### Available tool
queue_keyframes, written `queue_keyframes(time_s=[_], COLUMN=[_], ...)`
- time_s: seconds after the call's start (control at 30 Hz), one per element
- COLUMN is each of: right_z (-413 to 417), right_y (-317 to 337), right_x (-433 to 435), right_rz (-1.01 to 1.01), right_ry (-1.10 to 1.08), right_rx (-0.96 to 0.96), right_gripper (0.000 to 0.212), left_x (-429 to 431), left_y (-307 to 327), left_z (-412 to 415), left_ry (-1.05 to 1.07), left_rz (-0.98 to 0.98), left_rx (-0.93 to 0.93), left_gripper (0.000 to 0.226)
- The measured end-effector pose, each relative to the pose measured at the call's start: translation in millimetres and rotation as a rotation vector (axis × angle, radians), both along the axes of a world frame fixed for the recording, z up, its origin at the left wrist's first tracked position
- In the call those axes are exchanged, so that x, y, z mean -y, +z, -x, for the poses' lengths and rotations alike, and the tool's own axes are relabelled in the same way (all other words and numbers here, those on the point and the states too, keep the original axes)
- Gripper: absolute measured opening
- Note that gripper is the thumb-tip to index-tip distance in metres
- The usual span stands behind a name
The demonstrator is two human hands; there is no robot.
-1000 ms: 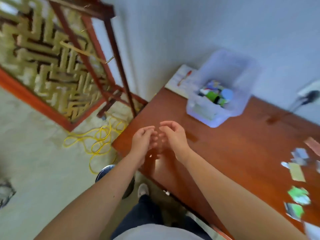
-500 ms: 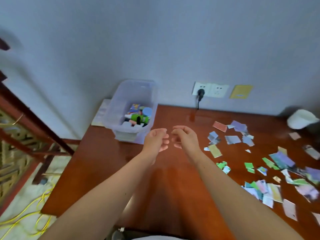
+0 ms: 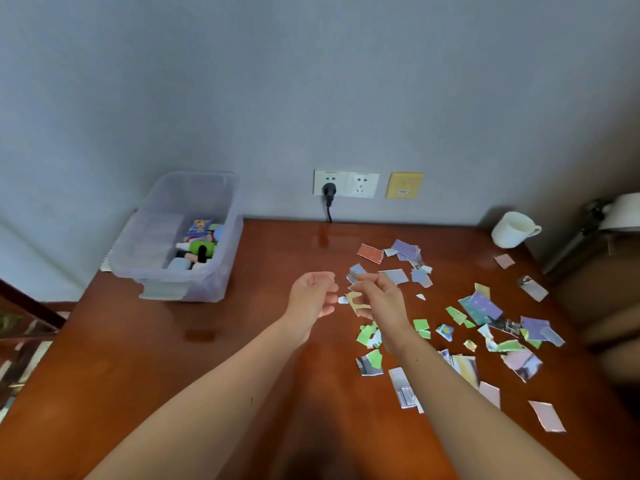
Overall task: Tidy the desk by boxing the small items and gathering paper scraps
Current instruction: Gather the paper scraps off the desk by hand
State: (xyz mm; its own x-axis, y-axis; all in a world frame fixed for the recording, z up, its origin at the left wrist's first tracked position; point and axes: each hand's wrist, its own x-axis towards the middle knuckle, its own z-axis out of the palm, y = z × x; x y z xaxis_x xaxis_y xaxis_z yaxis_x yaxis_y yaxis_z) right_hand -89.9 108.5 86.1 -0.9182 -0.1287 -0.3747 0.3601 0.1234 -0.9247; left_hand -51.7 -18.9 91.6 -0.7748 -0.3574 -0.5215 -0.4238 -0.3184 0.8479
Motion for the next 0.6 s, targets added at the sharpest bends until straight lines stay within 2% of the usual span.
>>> queue_keyframes(time_s=[0.4, 0.6], right_z=[-30.6, -37.3], right_y=[-38.4, -51.4], right_x=[-43.6, -58.7], right_rz=[-0.119, -0.206], right_ry=[-0.261, -0.235], right_rx=[0.056, 0.054], right_gripper=[0.017, 0.018], left_x=[-24.6, -33.2], left_y=[-42.7, -58.9], left_z=[-1.6, -3.8], left_ry=[-0.312, -0.392], left_rz=[0.117, 0.126], left_rx=[0.113, 0.119], left_gripper=[0.014, 0.019])
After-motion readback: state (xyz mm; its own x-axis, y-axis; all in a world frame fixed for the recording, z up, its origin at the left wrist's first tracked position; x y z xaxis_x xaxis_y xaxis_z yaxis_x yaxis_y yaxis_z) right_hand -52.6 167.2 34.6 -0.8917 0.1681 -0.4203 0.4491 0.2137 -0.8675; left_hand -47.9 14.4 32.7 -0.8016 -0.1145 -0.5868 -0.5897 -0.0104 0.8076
